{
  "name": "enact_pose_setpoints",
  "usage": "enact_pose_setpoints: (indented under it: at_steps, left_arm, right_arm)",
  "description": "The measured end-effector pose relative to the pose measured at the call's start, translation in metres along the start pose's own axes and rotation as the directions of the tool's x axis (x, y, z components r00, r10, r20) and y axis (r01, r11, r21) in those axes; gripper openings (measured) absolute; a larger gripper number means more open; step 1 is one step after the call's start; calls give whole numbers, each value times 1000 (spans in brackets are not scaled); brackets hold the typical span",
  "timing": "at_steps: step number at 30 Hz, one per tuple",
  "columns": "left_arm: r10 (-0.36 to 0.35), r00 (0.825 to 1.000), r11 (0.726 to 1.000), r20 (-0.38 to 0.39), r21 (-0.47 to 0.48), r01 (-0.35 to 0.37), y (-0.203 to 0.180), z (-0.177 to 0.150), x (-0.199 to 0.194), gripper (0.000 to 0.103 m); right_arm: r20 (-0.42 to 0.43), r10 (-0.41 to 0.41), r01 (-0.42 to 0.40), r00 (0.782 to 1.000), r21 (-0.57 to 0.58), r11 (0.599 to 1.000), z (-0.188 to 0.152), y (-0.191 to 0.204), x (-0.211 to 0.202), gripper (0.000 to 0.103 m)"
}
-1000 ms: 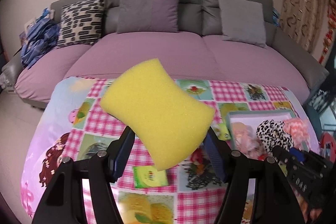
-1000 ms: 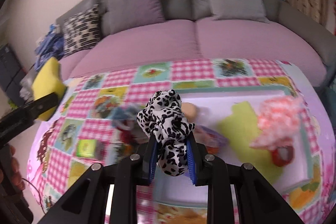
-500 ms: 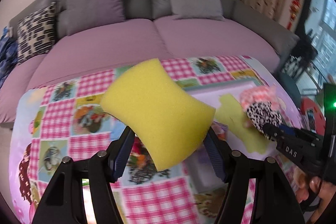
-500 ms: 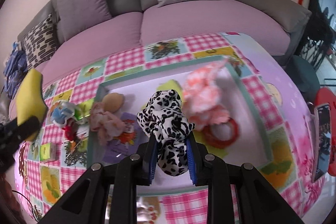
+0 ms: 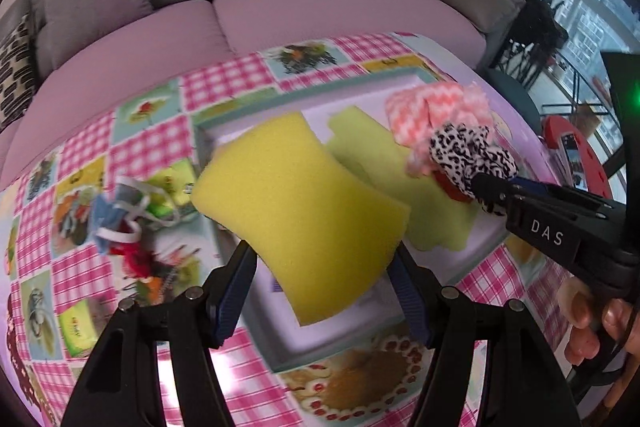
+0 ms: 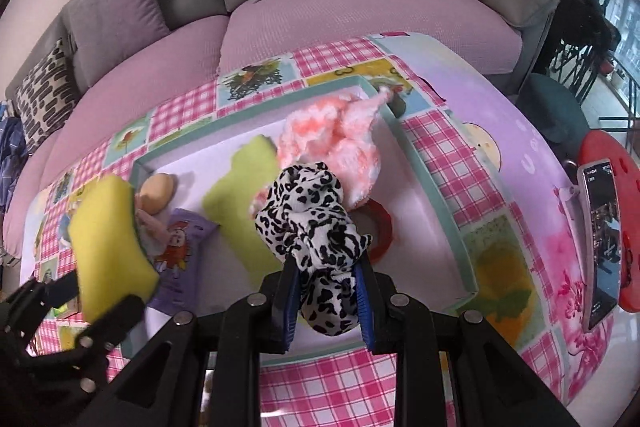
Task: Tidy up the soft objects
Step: 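Carry the sponge in the left tool and the scrunchie in the right tool over the tray, then open the left tool to drop the sponge while the right tool releases the scrunchie into the tray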
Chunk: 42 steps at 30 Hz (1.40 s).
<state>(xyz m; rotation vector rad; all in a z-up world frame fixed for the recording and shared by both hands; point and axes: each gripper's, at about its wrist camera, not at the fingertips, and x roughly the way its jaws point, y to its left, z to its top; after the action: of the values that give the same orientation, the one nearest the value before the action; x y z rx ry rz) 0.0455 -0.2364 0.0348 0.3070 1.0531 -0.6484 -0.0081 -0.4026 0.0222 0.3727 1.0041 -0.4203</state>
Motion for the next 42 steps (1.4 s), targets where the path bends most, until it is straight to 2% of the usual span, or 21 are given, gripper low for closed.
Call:
enact_pose_setpoints:
  at_steps: [3, 7, 14, 22, 25, 29, 33, 35, 42]
  left_arm:
    - [-15, 1000, 1000, -25, 21, 15, -10, -2, 14, 69]
    - [13, 999, 998, -41, 60, -10, -19, -4, 27, 69]
    - [16, 998, 998, -66, 67, -12, -22, -7, 43, 69]
    - [22, 996, 996, -86, 89, -14, -28, -9, 42, 71]
    - [38, 997, 994, -68, 102, -31, -29, -9, 35, 82]
    - [27, 999, 995, -43, 101, -23, -28, -9, 24, 82]
    - [39, 999, 996, 4, 82, -39, -21, -6, 8, 90]
    - [57, 998, 997, 26, 59, -58, -13, -5, 1, 90]
    - [123, 989, 990, 80, -79, -116, 28, -1, -14, 95]
  right_arm:
    - [-12, 12, -11, 1000, 11, 1000, 0, -4, 6, 28]
    - [-31, 18, -17, 999, 29, 999, -2, -9, 14, 29]
    - [-49, 31, -29, 998, 35, 999, -3, -10, 21, 32]
    - [-36, 38, -37, 999, 17, 999, -1, -6, 15, 52]
    - [-19, 43, -43, 999, 9, 999, 0, -4, 8, 54]
    - [6, 46, -46, 999, 1, 999, 2, -2, -2, 57]
    - [34, 45, -45, 998, 0, 999, 4, -1, -13, 63]
    - [42, 45, -45, 998, 1, 999, 5, -1, -15, 68]
    - [43, 45, -45, 998, 6, 999, 5, -1, -16, 74]
